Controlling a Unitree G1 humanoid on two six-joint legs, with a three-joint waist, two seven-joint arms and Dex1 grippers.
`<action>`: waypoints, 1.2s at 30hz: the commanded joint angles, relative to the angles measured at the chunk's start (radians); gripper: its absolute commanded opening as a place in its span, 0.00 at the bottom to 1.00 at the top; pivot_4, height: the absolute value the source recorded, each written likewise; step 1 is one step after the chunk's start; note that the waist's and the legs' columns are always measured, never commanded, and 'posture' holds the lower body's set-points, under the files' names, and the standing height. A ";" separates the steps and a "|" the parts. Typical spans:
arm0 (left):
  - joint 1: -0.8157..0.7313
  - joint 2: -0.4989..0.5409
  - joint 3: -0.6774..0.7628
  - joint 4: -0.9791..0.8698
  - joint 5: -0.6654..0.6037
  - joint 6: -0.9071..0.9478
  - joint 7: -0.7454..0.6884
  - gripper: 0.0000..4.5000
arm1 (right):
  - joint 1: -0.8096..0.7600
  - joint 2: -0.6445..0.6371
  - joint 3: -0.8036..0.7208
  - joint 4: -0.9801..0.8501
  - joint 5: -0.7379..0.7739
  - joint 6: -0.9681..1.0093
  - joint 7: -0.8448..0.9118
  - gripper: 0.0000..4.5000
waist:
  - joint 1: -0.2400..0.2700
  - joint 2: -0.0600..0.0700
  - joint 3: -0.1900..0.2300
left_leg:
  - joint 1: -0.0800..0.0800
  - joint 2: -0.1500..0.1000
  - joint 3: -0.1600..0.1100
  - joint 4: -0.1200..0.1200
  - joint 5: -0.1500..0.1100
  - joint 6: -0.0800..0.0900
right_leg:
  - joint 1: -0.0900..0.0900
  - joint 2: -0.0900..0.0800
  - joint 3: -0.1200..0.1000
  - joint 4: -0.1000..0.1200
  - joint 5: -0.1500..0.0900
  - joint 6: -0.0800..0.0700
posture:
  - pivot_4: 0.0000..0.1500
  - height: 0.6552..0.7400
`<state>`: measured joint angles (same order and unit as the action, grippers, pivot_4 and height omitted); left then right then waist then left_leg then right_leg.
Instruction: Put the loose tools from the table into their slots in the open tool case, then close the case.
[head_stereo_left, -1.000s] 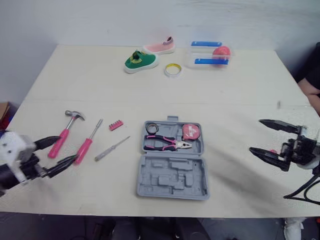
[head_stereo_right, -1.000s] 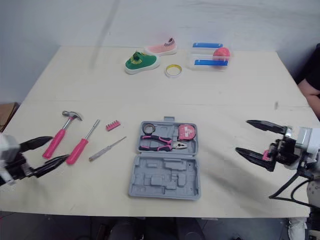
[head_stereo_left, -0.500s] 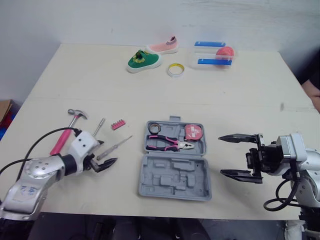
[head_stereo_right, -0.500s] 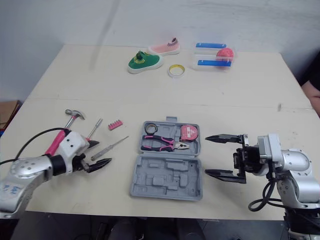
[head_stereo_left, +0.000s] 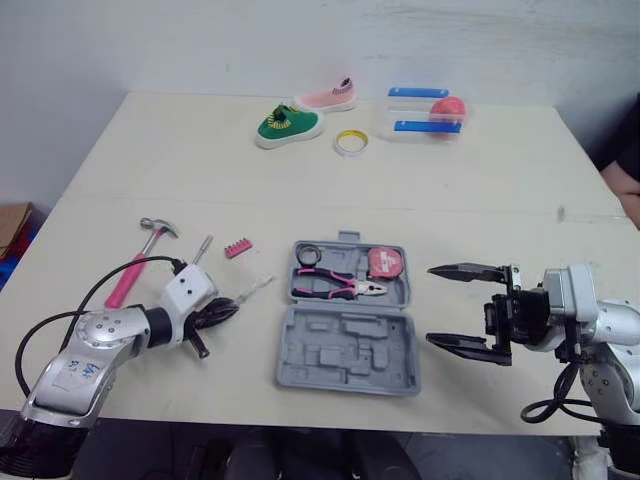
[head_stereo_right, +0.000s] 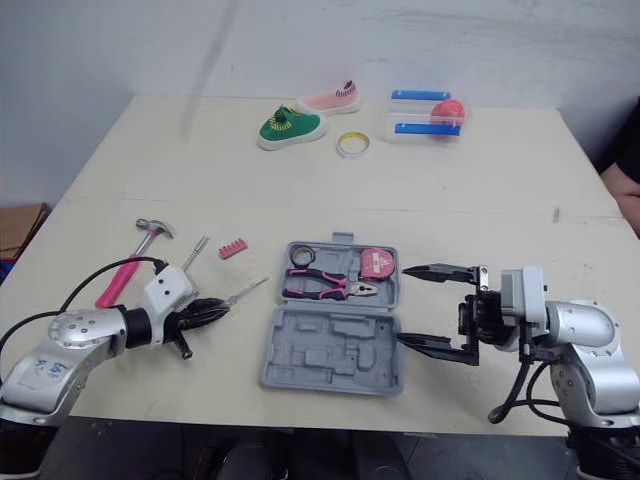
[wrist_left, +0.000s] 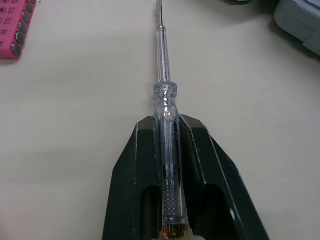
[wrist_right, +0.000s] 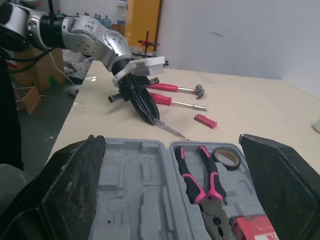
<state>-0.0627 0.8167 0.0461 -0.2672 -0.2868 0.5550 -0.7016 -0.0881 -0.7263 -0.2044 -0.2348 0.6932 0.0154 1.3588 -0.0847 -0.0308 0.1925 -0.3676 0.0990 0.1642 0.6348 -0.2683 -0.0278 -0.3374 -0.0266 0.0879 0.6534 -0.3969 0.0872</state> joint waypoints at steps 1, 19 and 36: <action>0.007 0.023 0.009 0.016 0.031 -0.017 -0.016 0.02 | 0.007 -0.008 -0.051 -0.007 -0.005 -0.033 -0.005 1.00 | -0.001 0.000 0.000 | 0.000 0.000 0.000 -0.001 0.001 0.000 | 0.000 0.000 0.000 0.000 0.000 0.000 | 1.00 1.00; -0.495 0.009 -0.378 -0.190 0.021 0.068 -0.264 0.02 | 0.090 -0.030 -0.142 0.136 -0.044 -0.154 0.098 1.00 | 0.024 -0.001 0.001 | -0.005 -0.002 0.002 0.001 0.001 -0.001 | -0.002 0.005 0.002 -0.007 0.001 0.002 | 1.00 1.00; -0.721 -0.156 -0.666 -0.112 0.271 0.188 -0.310 0.02 | 0.143 0.002 -0.115 0.152 -0.061 -0.207 0.112 1.00 | 0.028 -0.001 0.001 | -0.006 0.004 0.001 0.011 0.001 -0.001 | -0.001 0.015 0.008 -0.001 0.003 0.005 | 1.00 1.00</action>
<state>-0.7726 0.6527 -0.6157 -0.3441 -0.0329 0.7398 -1.0024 0.0513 -0.7299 -0.3129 -0.0539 0.6207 -0.1752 1.4701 -0.0566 -0.0320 0.1937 -0.3730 0.1028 0.1656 0.6466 -0.2676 -0.0288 -0.3387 -0.0122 0.0962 0.6531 -0.3941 0.0920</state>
